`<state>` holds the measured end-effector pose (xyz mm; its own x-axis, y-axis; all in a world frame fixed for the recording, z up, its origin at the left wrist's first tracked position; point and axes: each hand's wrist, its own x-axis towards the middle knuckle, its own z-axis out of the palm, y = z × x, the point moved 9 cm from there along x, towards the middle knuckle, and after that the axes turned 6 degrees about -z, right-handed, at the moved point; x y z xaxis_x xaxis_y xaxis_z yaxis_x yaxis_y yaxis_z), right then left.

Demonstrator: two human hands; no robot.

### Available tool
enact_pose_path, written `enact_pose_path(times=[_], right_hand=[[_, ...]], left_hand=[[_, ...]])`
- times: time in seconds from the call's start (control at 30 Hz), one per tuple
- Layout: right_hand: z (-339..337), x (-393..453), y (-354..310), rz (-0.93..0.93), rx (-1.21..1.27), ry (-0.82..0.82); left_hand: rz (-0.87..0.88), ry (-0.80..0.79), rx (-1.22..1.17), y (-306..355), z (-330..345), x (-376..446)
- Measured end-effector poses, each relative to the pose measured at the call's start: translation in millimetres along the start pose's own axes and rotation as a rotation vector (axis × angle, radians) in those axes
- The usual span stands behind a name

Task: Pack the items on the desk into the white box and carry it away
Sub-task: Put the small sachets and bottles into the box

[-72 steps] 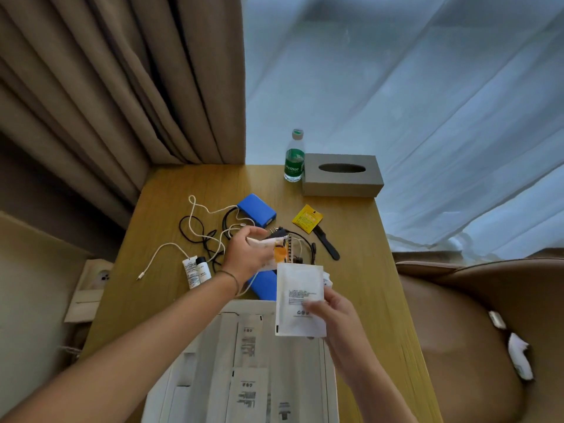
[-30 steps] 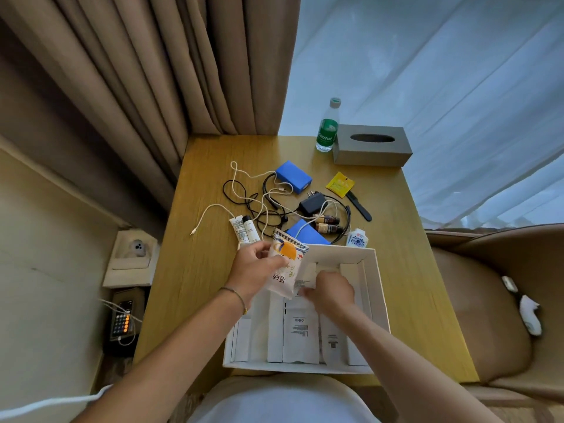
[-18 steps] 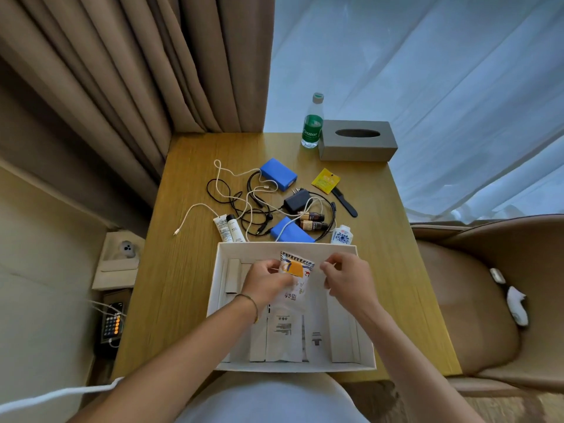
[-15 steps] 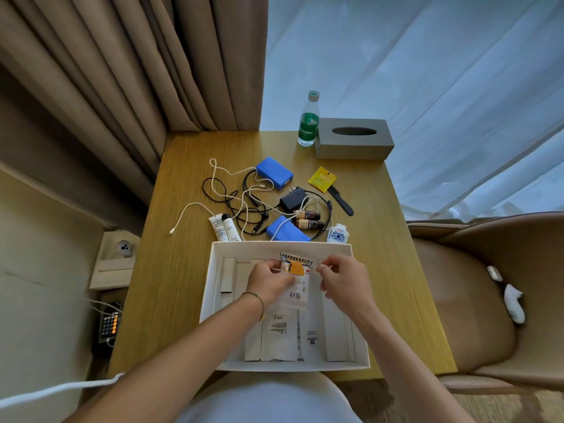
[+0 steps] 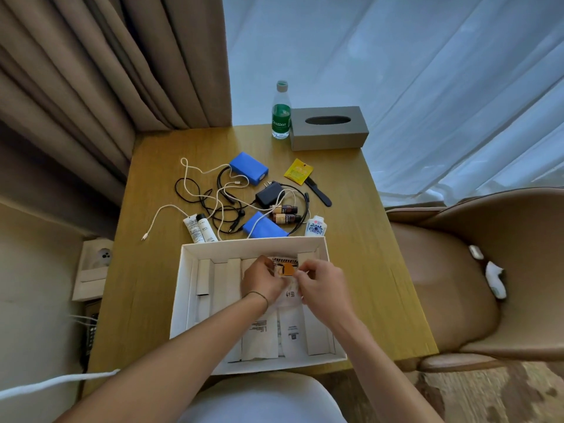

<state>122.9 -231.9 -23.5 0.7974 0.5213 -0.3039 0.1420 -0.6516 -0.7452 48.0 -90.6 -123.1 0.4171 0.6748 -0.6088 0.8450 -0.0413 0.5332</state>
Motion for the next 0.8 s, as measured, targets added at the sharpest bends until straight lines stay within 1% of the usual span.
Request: enact_pose_path(times=[0.1, 0.17, 0.27, 0.4, 0.5, 0.6, 0.7, 0.8], right_hand=[[1, -4, 1, -0.004, -0.006, -0.001], [3, -5, 0, -0.01, -0.004, -0.006], [1, -5, 1, -0.014, 0.004, -0.002], [-3, 2, -6, -0.032, 0.016, 0.019], [-5, 11, -20, -0.041, 0.076, 0.043], [-5, 22, -41, -0.073, 0.107, 0.055], [-2, 30, -66, -0.13, 0.035, 0.052], [9, 40, -92, -0.173, -0.006, 0.01]], left_hand=[[0.051, 0.043, 0.121, 1, 2, 1], [0.09, 0.055, 0.144, 2, 0, 0], [0.156, 0.039, 0.154, 8, -1, -4], [0.169, -0.004, 0.178, 7, -15, -15], [0.221, -0.03, 0.14, 8, -37, -28], [0.325, -0.039, 0.087, 16, -64, -41], [0.403, -0.021, 0.02, 21, -94, -52], [0.458, 0.023, -0.09, 26, -127, -57]])
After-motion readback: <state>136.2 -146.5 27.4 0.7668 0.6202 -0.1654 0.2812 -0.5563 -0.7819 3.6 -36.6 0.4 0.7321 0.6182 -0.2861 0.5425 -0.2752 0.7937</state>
